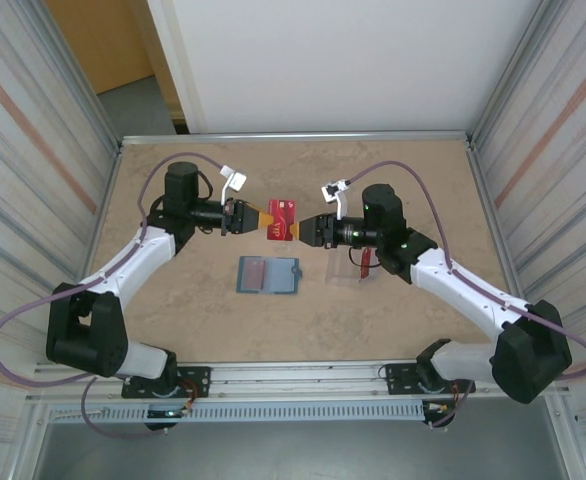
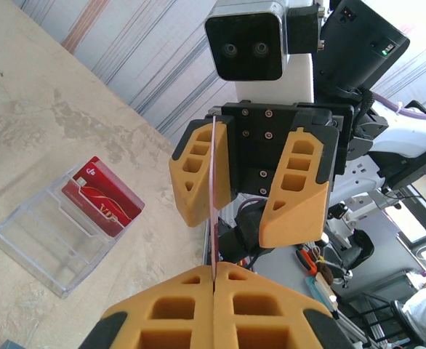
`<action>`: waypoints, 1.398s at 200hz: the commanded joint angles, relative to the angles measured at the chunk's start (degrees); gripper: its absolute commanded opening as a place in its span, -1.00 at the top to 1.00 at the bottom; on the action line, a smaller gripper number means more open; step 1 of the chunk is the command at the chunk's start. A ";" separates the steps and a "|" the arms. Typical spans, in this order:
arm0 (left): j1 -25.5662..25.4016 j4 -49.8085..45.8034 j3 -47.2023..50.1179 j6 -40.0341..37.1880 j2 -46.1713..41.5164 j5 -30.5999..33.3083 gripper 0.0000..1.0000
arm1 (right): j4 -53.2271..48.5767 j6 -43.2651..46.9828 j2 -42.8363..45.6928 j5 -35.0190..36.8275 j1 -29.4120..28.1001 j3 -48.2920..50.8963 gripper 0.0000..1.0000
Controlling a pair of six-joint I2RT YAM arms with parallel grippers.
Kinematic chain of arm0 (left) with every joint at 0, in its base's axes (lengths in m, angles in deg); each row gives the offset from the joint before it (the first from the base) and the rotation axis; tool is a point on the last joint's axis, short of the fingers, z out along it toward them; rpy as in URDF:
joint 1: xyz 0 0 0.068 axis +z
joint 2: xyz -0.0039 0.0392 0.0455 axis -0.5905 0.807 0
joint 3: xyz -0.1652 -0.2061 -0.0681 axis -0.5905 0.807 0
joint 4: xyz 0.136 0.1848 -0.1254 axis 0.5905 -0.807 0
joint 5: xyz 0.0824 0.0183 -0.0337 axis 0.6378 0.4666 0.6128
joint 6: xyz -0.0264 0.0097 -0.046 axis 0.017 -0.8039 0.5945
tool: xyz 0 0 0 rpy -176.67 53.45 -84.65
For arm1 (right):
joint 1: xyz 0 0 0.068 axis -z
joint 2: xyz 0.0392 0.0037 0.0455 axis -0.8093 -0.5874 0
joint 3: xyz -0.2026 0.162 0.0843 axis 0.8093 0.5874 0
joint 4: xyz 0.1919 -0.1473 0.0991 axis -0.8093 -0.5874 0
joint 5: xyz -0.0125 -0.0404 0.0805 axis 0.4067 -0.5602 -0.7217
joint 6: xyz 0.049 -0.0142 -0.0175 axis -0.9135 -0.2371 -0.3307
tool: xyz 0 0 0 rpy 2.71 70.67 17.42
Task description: Put the credit cards into the card holder
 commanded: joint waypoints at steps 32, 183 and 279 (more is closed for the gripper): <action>-1.00 -0.08 0.18 -2.16 -1.68 -2.12 1.00 | 1.06 1.35 -1.03 -2.36 -0.04 -2.18 0.53; 6.90 -40.31 -11.11 -25.29 -5.47 16.46 0.18 | -4.66 0.36 -1.38 -0.49 1.23 1.68 1.00; 2.89 -45.58 -4.38 -38.76 4.99 42.83 1.00 | -21.97 -2.68 -19.90 7.24 -2.08 -7.11 1.00</action>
